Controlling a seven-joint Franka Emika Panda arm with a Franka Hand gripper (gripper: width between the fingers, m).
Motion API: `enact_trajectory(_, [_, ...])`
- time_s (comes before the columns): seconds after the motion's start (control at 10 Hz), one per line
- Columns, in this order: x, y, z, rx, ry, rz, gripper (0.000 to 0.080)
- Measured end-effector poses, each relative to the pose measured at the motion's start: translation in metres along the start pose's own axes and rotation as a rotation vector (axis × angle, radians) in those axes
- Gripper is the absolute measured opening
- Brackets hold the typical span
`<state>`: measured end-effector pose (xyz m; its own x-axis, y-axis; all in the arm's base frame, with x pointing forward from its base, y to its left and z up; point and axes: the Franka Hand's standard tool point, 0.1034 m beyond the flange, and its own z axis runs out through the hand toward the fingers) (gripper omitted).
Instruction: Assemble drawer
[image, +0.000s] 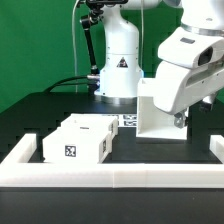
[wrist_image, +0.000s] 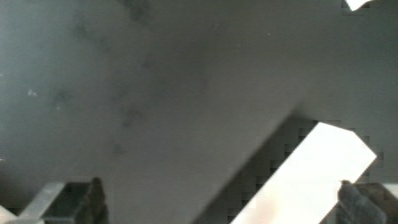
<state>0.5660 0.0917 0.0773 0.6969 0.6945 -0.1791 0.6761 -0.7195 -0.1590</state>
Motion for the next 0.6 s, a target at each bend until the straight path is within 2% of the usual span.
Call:
enact_trajectory(0.5, [-0.0004,-0.0002,0.0006,0.0,-0.001,0.003,0.0649])
enact_trajectory(0.6, [-0.0009,0.0001,0.0003,-0.006,0.008,0.034,0.0649])
